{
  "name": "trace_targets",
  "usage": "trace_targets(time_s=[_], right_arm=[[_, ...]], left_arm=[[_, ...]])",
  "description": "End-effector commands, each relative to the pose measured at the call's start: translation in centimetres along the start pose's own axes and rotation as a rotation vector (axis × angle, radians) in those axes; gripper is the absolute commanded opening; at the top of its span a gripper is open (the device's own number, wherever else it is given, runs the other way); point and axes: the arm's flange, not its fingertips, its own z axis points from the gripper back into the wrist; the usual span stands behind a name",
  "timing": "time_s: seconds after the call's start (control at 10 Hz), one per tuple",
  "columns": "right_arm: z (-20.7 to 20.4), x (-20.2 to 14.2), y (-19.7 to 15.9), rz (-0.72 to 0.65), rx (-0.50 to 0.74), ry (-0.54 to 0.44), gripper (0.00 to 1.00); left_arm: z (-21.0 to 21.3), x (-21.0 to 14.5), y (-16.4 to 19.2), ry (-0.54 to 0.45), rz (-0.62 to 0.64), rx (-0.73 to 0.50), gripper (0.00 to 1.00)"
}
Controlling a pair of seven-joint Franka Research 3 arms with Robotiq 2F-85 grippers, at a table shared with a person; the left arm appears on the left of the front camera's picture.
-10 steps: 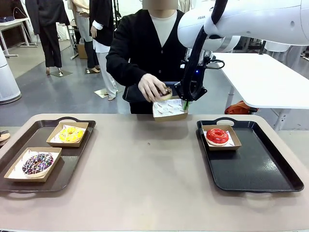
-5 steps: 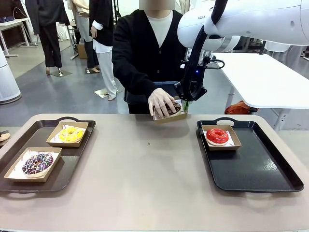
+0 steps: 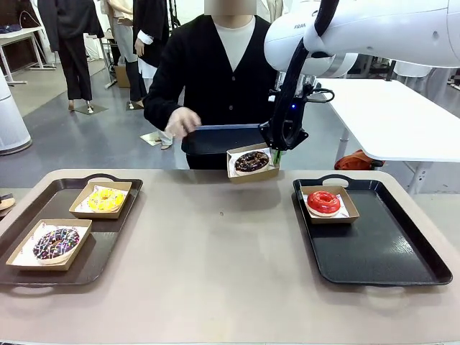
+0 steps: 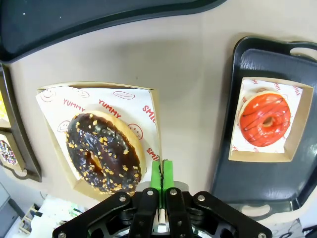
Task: Individually package the donuts and arrange them on the tray.
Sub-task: Place the picked Paper togo box on the Handle tray.
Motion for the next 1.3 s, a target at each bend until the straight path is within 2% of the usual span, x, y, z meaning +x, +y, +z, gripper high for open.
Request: trace_targets(time_s=[0.0, 0.4, 0.5, 0.9, 1.2], right_arm=[[0.1, -0.1, 0.0, -0.001, 0.001, -0.005, 0.0], [0.0, 0.0, 0.0, 0.0, 0.0, 0.0, 0.01], [0.9, -2.2, -1.0, 0.058, -0.023, -0.003, 0.01], [4.8, -11.0, -9.5, -0.017, -0.065, -0.064, 0.01], [3.4, -15.3, -16.2, -0.078, -0.046, -0.062, 0.01]], left_arm=[[0.1, -0.2, -0.1, -0.006, 0.009, 0.009, 1.0], [0.1, -0.2, -0.1, -0.006, 0.009, 0.009, 1.0], [0.1, -0.2, -0.1, -0.006, 0.009, 0.009, 1.0], [0.1, -0.2, -0.1, -0.006, 0.009, 0.009, 1.0], [0.1, -0.2, -0.1, -0.006, 0.009, 0.009, 1.0]])
